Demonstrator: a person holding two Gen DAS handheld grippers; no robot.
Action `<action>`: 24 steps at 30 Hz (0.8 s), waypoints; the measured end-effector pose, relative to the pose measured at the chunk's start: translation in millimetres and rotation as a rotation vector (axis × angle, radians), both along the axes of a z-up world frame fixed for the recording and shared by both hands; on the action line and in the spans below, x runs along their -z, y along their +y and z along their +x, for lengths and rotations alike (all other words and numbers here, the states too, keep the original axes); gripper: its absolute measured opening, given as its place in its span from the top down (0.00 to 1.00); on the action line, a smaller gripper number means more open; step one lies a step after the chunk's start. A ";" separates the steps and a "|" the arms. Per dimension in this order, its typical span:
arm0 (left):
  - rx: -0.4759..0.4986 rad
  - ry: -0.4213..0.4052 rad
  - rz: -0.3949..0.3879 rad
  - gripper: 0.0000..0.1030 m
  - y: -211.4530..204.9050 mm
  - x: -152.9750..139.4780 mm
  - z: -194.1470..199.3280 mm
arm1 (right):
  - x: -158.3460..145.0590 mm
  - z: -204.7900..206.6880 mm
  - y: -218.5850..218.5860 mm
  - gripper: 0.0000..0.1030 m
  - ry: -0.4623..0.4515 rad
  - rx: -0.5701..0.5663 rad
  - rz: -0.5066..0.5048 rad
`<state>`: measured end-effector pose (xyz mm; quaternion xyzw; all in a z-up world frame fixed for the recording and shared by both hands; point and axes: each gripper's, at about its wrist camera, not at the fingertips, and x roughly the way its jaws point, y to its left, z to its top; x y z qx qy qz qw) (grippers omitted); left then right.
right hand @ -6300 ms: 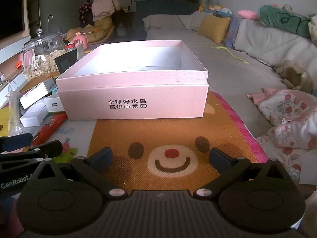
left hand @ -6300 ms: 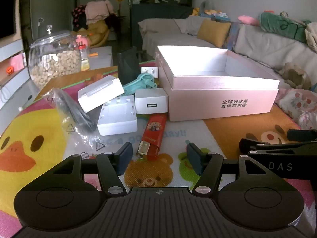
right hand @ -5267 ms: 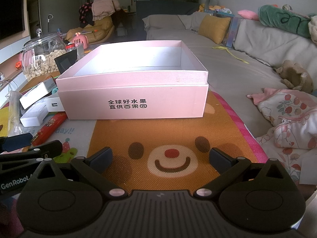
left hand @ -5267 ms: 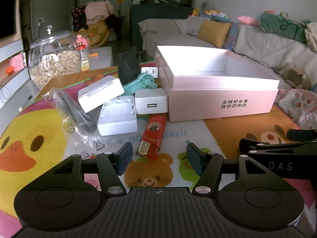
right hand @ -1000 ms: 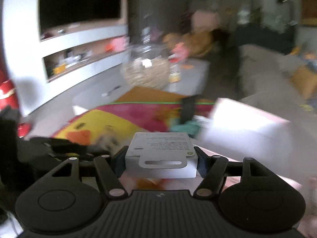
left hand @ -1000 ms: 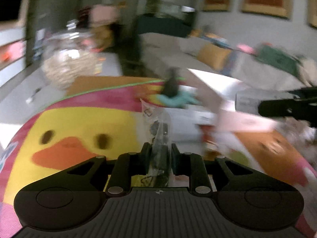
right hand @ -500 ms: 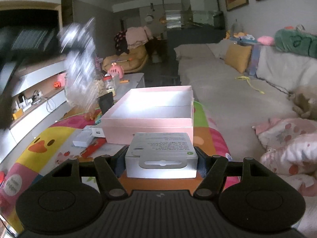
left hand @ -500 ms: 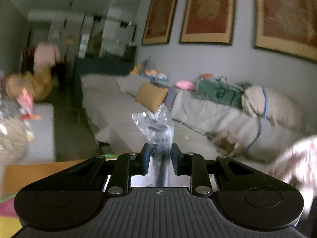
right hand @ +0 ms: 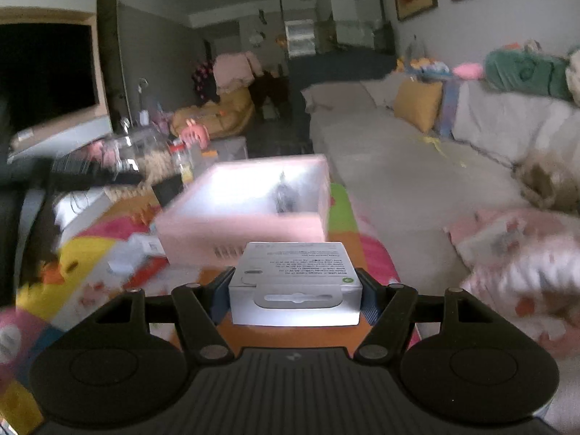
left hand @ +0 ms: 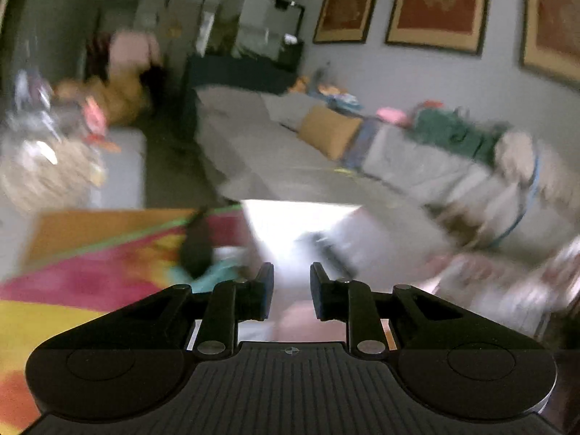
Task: Organize rigid objects
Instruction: 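Carry both items over the pink box and open both grippers to drop them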
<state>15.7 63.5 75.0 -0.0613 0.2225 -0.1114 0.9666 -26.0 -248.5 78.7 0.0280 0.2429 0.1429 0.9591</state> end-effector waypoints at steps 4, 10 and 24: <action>-0.007 0.062 0.105 0.77 5.1 15.3 -23.2 | -42.7 26.4 22.0 0.34 -0.114 -0.019 0.033; 0.003 0.116 0.162 0.77 11.0 35.3 -34.1 | -94.8 111.4 74.7 0.14 -0.158 -0.025 -0.007; -0.226 0.146 -0.071 0.76 69.4 52.7 -40.4 | 41.1 99.4 170.2 0.24 0.387 -0.263 0.086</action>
